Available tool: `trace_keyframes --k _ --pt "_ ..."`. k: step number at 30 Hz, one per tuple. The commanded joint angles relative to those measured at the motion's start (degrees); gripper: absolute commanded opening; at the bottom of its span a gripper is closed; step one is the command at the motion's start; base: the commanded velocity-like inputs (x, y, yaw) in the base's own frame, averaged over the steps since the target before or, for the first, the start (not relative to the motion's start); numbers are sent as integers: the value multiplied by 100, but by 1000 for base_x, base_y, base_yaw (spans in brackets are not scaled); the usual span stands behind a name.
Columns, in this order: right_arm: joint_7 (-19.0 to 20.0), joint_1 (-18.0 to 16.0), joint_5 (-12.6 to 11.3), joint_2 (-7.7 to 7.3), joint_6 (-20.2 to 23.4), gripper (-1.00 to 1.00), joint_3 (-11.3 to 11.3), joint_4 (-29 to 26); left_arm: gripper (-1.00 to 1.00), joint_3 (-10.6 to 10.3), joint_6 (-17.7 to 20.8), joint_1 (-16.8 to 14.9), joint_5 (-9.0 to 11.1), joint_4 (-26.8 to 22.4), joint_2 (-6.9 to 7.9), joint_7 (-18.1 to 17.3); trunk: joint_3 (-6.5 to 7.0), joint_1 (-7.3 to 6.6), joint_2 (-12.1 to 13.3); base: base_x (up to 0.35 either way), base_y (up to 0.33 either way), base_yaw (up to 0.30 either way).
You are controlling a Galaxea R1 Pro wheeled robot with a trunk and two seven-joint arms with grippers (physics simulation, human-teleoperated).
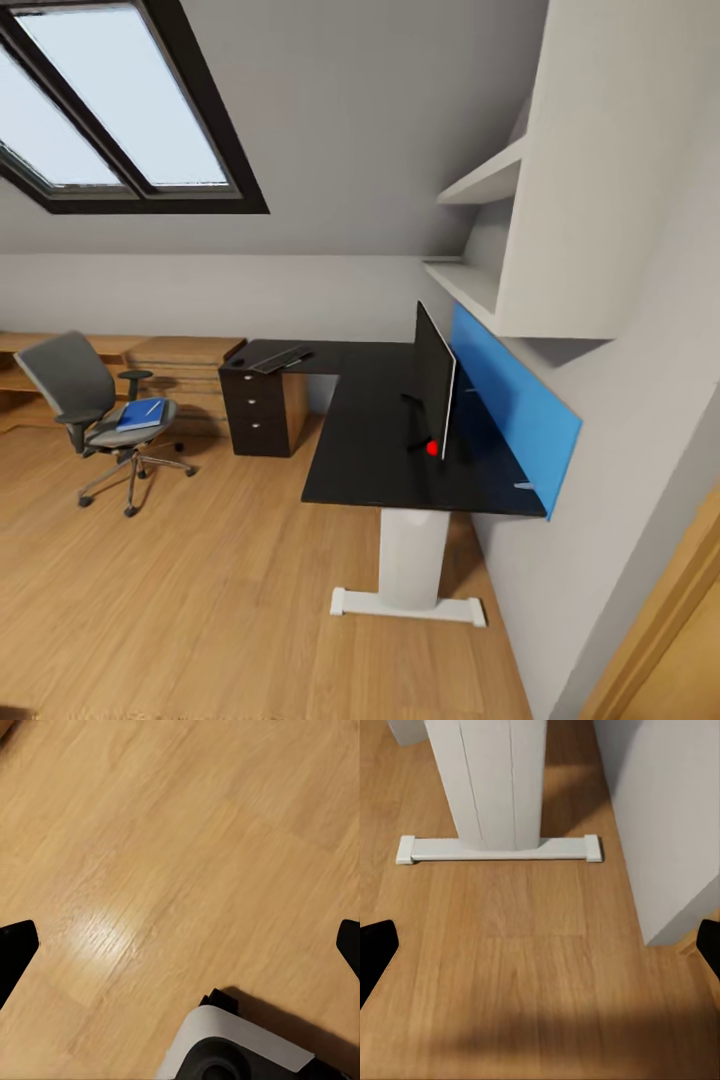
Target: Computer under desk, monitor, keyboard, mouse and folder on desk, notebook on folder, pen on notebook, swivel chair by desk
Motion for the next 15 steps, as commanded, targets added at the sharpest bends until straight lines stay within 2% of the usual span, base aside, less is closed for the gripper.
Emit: trace_keyframes --k 1,4,9,15 --pt "-27 -5 -46 -1 -20 100 50 4 100 11 -126 2 29 51 -4 0 -9 2 -8 0 9 270" --pt "-29 -5 -48 -1 -20 100 50 4 100 13 -327 2 25 214 -3 2 -16 2 -8 0 76 264" --pt "-31 -5 -47 0 -20 100 50 4 100 9 -453 2 21 326 -9 1 -39 2 -8 0 223 215" --pt "-24 -6 -27 -6 -27 100 54 8 100 5 -490 2 19 358 -11 0 -56 2 -8 0 281 90"
